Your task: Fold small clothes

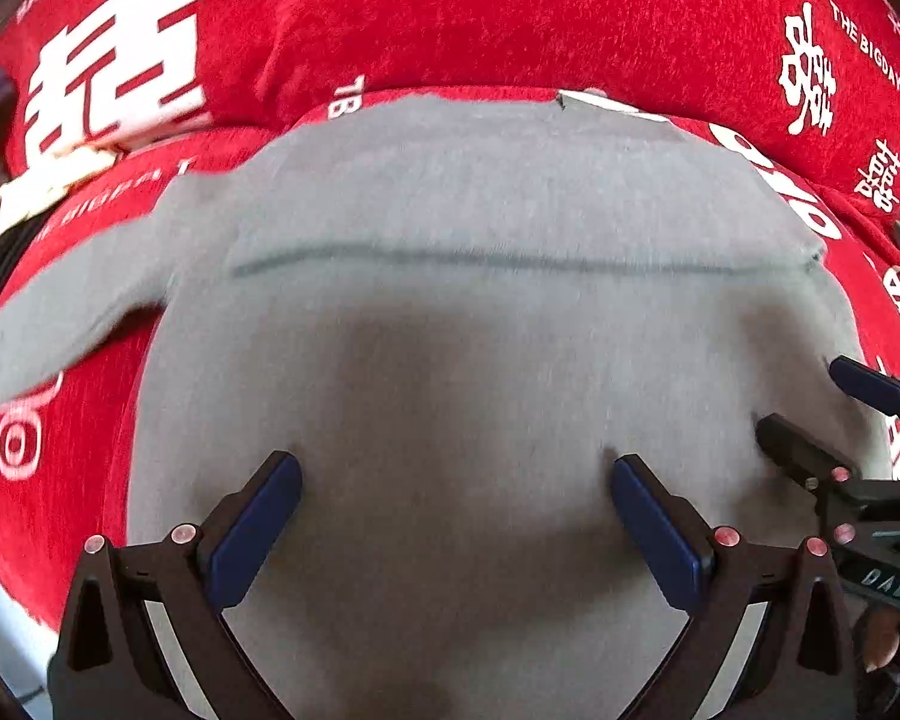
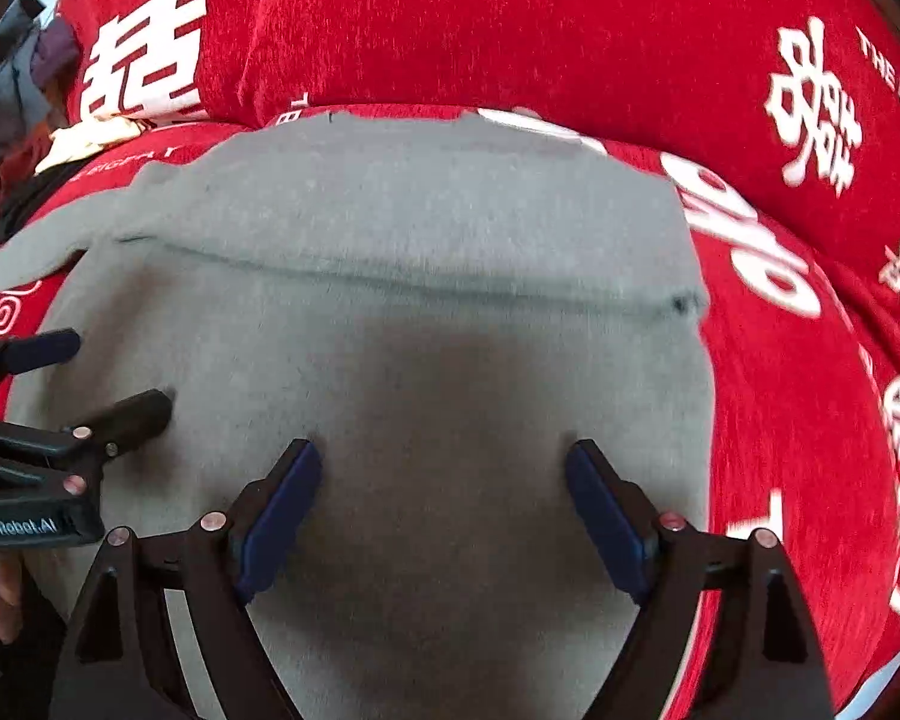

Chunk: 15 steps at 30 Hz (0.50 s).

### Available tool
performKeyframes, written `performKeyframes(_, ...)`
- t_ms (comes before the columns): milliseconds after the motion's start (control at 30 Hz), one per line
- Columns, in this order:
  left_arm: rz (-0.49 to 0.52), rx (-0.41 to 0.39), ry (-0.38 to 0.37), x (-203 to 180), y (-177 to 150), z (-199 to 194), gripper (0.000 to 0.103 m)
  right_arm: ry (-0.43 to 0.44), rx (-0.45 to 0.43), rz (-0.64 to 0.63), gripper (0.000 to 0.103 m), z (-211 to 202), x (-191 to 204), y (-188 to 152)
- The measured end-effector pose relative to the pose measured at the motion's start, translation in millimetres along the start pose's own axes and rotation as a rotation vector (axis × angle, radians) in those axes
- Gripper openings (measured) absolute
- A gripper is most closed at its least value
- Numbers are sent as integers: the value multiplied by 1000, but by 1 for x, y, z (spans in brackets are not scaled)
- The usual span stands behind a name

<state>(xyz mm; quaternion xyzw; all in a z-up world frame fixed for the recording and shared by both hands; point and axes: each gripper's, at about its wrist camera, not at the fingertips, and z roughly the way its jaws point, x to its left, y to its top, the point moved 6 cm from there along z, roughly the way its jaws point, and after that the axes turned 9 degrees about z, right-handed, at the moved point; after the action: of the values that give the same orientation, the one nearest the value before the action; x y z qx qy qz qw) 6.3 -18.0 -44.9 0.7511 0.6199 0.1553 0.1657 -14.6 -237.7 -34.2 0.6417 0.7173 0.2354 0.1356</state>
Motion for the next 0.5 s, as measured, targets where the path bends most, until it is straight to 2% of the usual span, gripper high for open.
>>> performKeyframes(167, 23, -15, -10, 0, -38, -16, 103, -9, -6, -76, 90, -23, -3, -44)
performKeyframes(333, 95, 20, -22, -3, -73, -26, 103, -31, 28, -178, 92, -42, -5, -93)
performKeyframes(400, 130, 57, -31, -3, -79, -29, 103, -30, 63, -204, 92, -45, -6, -99)
performKeyframes(433, 145, 66, -33, -2, -79, -33, 103, -41, 123, -226, 92, -44, -6, -101)
performKeyframes(467, 147, 54, -29, -1, -76, -37, 103, -50, 133, -236, 92, -45, -5, -98)
performKeyframes(500, 142, 23, -21, 2, -69, -43, 103, -45, 98, -244, 92, -52, -1, -88)
